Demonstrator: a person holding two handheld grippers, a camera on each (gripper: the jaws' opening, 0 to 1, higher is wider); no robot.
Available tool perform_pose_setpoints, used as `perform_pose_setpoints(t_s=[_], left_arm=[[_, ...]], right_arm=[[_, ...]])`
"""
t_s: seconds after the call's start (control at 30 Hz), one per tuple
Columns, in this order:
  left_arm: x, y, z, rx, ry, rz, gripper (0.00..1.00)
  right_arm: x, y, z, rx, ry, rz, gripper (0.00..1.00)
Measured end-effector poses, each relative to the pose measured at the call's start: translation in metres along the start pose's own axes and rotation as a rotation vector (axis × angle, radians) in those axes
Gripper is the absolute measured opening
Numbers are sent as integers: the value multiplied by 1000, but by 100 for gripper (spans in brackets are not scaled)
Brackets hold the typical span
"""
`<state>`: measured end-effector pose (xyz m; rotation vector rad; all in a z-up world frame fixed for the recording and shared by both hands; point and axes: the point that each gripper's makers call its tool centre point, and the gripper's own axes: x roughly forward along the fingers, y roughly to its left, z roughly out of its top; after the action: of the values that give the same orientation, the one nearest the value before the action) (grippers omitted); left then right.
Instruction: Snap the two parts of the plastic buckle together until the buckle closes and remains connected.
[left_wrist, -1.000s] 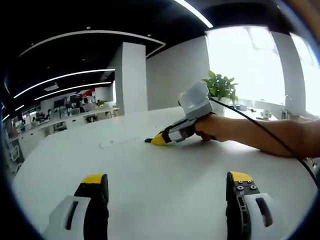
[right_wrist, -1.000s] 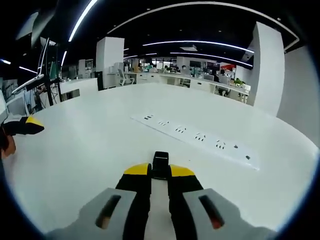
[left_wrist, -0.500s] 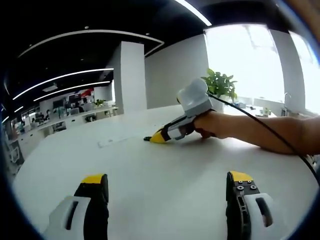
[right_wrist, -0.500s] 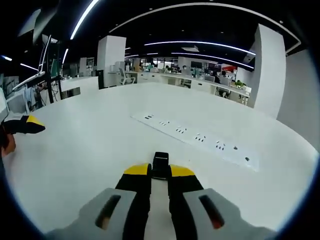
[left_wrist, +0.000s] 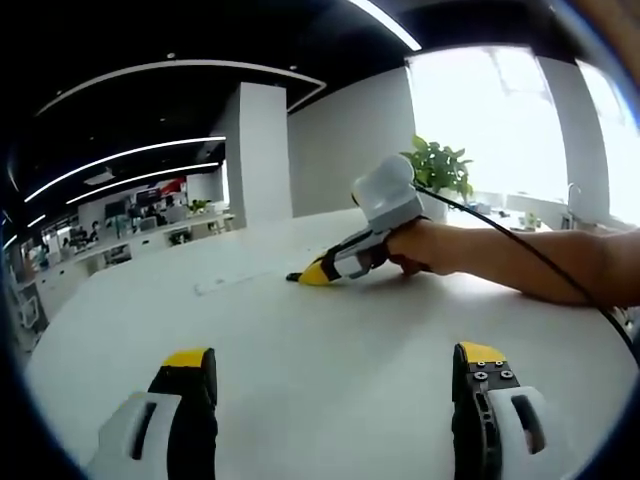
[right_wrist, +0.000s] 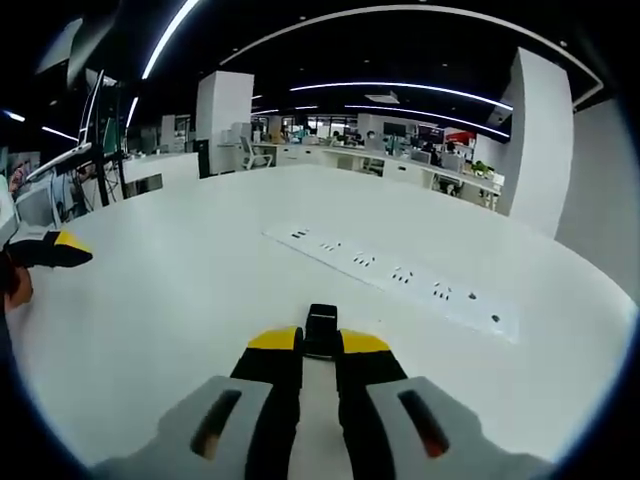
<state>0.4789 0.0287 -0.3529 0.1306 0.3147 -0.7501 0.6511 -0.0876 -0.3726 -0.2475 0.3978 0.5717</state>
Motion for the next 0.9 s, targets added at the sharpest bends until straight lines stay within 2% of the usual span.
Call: perform_pose_setpoints(t_s=[0.33, 0.6, 0.8, 0.9], left_arm=[[0, -3, -1, 7, 3, -1, 100], [1, -3, -1, 9, 4, -3, 100], [1, -3, -1, 9, 5, -3, 100], [1, -3, -1, -10, -2, -7, 100]], right_arm=[[-2, 1, 0, -8, -7, 3, 12], [0, 3, 1, -5, -16, 15, 24], [3, 3, 6, 3, -43, 22, 52], [4, 6, 13, 25, -71, 44, 75]])
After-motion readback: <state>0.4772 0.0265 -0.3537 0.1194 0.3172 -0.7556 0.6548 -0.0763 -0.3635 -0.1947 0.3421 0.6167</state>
